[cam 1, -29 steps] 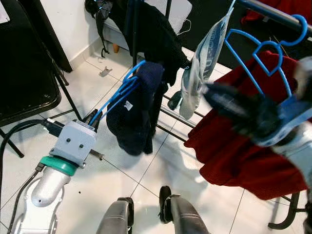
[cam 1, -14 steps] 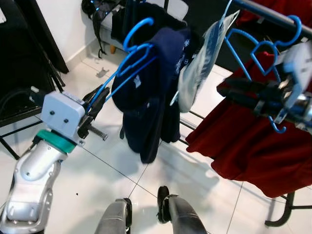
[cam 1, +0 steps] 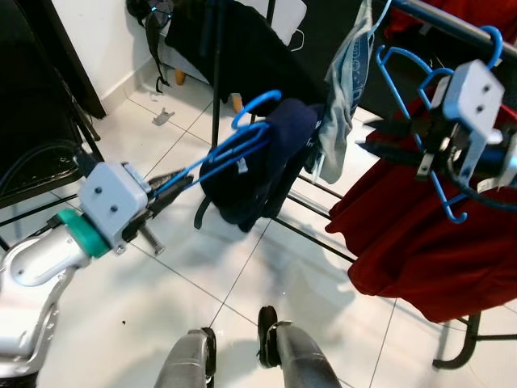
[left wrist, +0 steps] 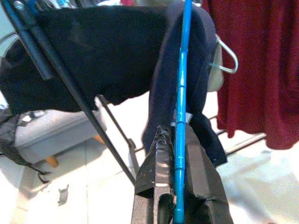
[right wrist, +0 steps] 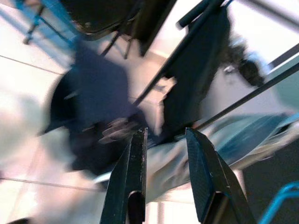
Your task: Hang hanger
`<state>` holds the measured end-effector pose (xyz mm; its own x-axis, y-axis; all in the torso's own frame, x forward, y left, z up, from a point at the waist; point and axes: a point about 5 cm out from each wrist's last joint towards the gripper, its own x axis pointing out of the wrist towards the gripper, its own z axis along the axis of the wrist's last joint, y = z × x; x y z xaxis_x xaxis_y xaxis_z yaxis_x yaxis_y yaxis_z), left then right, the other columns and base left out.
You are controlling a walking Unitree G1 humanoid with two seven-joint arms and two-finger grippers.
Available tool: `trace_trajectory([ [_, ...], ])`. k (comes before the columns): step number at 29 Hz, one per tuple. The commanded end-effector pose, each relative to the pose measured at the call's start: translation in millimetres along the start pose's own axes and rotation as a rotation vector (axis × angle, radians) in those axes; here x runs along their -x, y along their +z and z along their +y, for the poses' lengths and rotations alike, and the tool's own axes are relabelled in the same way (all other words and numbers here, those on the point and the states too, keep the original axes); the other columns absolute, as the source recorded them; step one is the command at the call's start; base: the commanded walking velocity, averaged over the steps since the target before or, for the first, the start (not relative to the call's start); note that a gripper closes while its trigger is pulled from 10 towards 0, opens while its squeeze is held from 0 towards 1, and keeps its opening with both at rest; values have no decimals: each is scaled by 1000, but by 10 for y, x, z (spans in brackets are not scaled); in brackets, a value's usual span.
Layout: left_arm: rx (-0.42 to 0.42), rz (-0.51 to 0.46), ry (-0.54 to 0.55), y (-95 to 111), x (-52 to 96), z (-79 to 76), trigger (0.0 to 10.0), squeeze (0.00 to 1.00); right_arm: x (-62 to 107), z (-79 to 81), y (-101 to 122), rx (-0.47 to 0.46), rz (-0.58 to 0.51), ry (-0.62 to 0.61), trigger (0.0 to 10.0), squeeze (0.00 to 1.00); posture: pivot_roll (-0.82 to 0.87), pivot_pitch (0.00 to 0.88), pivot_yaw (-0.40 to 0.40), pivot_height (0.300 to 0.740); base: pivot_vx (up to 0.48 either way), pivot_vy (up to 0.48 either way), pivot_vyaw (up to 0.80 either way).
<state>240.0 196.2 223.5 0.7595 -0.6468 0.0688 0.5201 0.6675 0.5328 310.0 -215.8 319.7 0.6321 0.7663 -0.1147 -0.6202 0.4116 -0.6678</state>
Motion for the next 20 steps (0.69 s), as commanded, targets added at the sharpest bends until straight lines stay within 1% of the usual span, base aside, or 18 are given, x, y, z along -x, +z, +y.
trace_trajectory([
  [1, 4, -72, -34, 159, 39, -37, 8941, 0, -8, 7, -38, 32, 18, 39, 10000, 0, -67, 193, -56, 740, 0, 0, 0],
  [2, 14, -80, -40, 176, 48, -40, 8941, 0, -23, 21, -51, 33, 23, 63, 10000, 0, -67, 193, -56, 740, 0, 0, 0],
  [4, 42, -104, -55, 228, 64, -51, 8941, 0, -77, 128, -125, 47, 51, 149, 10000, 0, -67, 193, -61, 740, 0, 0, 0],
  [6, 45, -124, -79, 283, 75, -58, 9137, 0, -153, 259, -169, 29, 32, 236, 10000, 0, -66, 190, -66, 740, 0, 0, 0],
  [7, 45, -124, -79, 283, 75, -58, 9137, 0, -153, 259, -169, 29, 32, 236, 10000, 0, -66, 190, -66, 740, 0, 0, 0],
  [8, 50, -136, -81, 307, 72, -56, 9137, 0, -190, 311, -177, 22, 20, 270, 10000, 0, -64, 189, -70, 740, 0, 0, 0],
  [9, 50, -136, -81, 307, 72, -56, 9137, 0, -190, 311, -177, 22, 20, 270, 10000, 0, -64, 189, -70, 740, 0, 0, 0],
  [10, 60, -158, -88, 346, 68, -54, 9098, 0, -258, 407, -205, 17, 0, 316, 10000, 0, -61, 188, -73, 740, 0, 0, 0],
  [13, 60, -158, -88, 346, 68, -54, 9098, 0, -258, 407, -205, 17, 0, 316, 10000, 0, -61, 188, -73, 740, 0, 0, 0],
  [14, 66, -171, -101, 378, 67, -62, 9216, 0, -327, 498, -237, 14, -16, 352, 10000, 0, -57, 188, -75, 740, 0, 0, 0],
  [15, 69, -179, -127, 408, 72, -90, 9176, 0, -405, 534, -267, 45, -34, 351, 10000, 0, -49, 188, -81, 740, 0, 0, 0],
  [16, 70, -183, -154, 428, 77, -122, 9176, 0, -478, 527, -273, 95, -57, 319, 10000, 0, -47, 189, -82, 740, 0, 0, 0],
  [18, 75, -185, -189, 456, 88, -167, 9098, 0, -568, 479, -249, 170, -102, 263, 10000, 0, -47, 187, -82, 740, 0, 0, 0],
  [20, 78, -191, -205, 475, 85, -189, 9020, 0, -624, 459, -200, 210, -141, 228, 10000, 0, -47, 188, -81, 740, 0, 0, 0],
])
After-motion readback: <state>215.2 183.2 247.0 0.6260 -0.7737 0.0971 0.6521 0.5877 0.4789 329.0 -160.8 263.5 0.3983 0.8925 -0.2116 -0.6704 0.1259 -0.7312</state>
